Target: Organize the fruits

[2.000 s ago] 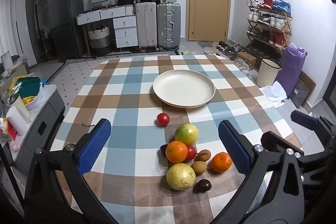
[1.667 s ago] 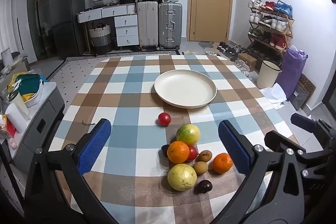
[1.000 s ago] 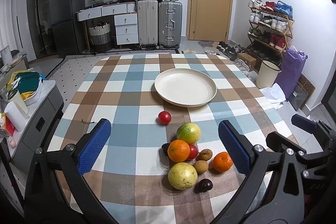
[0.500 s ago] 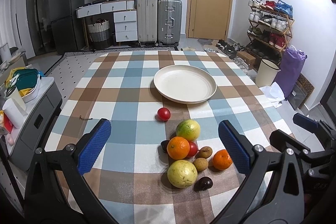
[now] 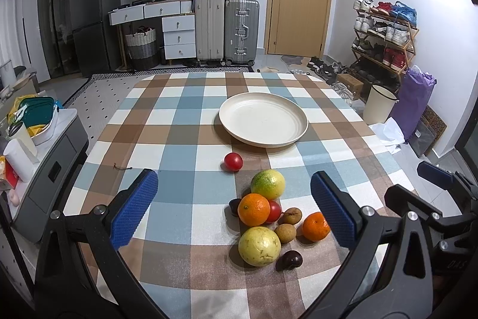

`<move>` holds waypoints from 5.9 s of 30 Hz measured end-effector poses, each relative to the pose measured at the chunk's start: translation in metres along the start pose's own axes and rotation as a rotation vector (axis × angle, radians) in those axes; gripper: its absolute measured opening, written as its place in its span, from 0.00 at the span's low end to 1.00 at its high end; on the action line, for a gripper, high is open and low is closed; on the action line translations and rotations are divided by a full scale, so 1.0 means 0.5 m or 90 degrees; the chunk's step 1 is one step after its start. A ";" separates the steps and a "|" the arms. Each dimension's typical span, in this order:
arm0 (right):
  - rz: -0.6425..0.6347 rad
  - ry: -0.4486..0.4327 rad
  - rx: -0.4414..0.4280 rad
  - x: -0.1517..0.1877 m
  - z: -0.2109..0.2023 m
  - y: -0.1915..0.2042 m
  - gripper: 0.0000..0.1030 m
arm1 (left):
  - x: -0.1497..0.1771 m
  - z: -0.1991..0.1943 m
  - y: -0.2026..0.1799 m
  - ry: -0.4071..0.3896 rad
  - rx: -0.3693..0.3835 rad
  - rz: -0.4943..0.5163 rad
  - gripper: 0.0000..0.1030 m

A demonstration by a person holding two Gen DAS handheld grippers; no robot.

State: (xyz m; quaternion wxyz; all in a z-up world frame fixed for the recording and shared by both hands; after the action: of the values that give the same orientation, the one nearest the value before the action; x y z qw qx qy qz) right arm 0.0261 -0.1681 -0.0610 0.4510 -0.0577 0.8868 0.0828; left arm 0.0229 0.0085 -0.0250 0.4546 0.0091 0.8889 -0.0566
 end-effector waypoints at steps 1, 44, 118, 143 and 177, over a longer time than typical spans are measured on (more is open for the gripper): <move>-0.001 0.000 0.001 0.000 0.000 0.000 1.00 | -0.002 0.000 -0.001 0.000 -0.001 0.001 0.99; -0.017 0.008 0.004 0.014 0.006 0.005 1.00 | 0.087 0.069 0.035 0.127 0.069 -0.013 0.99; 0.006 0.038 -0.086 0.073 0.046 -0.010 1.00 | 0.186 0.170 0.066 0.203 0.276 -0.062 0.43; -0.127 0.132 -0.049 0.129 0.175 0.032 0.85 | 0.196 0.166 0.073 0.207 0.318 -0.051 0.43; -0.082 0.146 -0.138 0.137 0.185 0.028 0.38 | 0.190 0.162 0.069 0.218 0.347 -0.061 0.43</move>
State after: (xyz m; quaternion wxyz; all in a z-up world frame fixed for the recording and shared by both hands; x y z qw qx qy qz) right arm 0.0566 -0.1379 -0.1688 0.3423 -0.1721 0.9128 0.1417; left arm 0.0348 0.0304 -0.1520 0.2764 0.0980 0.9039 -0.3113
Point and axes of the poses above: each gripper's, at about its wrist camera, not at the fingertips, and z roughly the way its jaws point, y to its left, x to its underside, the point moved 2 cm from there along z, roughly the way its jaws point, and after that the axes turned 6 degrees about x, right-handed, at the moved point
